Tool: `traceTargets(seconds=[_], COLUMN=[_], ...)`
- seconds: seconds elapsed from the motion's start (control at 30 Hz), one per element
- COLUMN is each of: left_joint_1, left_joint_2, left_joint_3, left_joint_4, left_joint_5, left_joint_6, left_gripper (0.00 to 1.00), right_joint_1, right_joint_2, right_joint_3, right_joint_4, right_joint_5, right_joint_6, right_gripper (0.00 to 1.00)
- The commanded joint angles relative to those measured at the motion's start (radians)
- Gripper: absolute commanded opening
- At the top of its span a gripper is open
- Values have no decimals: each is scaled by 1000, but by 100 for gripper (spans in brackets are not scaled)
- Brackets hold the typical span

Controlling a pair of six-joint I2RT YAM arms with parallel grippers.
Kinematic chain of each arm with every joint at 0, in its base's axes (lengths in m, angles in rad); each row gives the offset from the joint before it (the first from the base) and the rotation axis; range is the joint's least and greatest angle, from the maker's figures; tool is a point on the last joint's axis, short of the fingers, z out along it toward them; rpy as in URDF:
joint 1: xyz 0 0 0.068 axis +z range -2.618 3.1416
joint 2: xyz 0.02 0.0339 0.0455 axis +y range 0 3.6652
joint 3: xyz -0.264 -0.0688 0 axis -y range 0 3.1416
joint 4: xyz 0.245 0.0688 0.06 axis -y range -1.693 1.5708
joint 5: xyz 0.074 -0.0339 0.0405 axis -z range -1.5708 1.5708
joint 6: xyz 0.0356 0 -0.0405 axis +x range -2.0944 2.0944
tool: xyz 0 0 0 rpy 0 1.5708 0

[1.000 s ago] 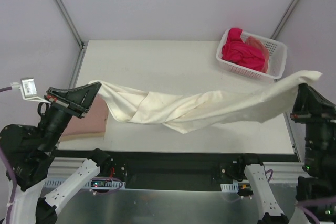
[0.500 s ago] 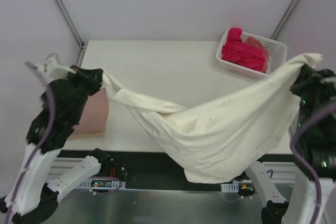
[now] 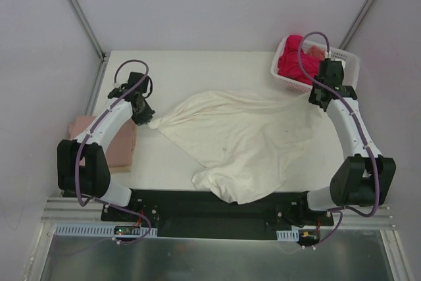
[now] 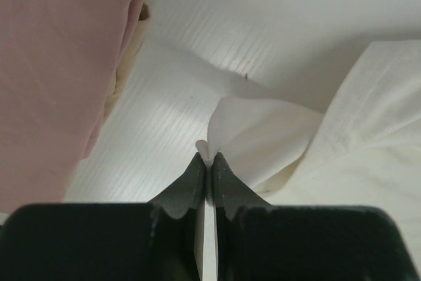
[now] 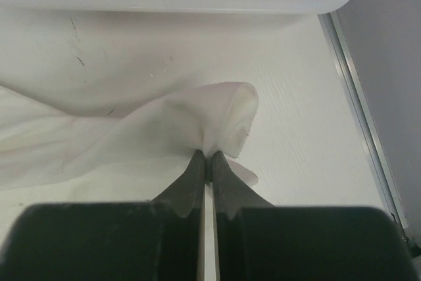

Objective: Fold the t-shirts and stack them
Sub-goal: Flatten out the tshirt

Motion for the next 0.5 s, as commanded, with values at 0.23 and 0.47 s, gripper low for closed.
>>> traceTargets(seconds=[0.23,0.47], left_joint_1=[-4,-4], left_joint_2=[-391,-885], left_joint_3=[-11,43], left_joint_4=[74,73], left_joint_5=[77,112], left_joint_6=[13,-30], left_gripper=[0,0], right_joint_1=[-7,-7], right_joint_2=[-265,-596], right_joint_3=[51,161], right_joint_4=[43,-64], right_joint_5=[-18,-5], right_joint_6=[49,64], right_gripper=[1,1])
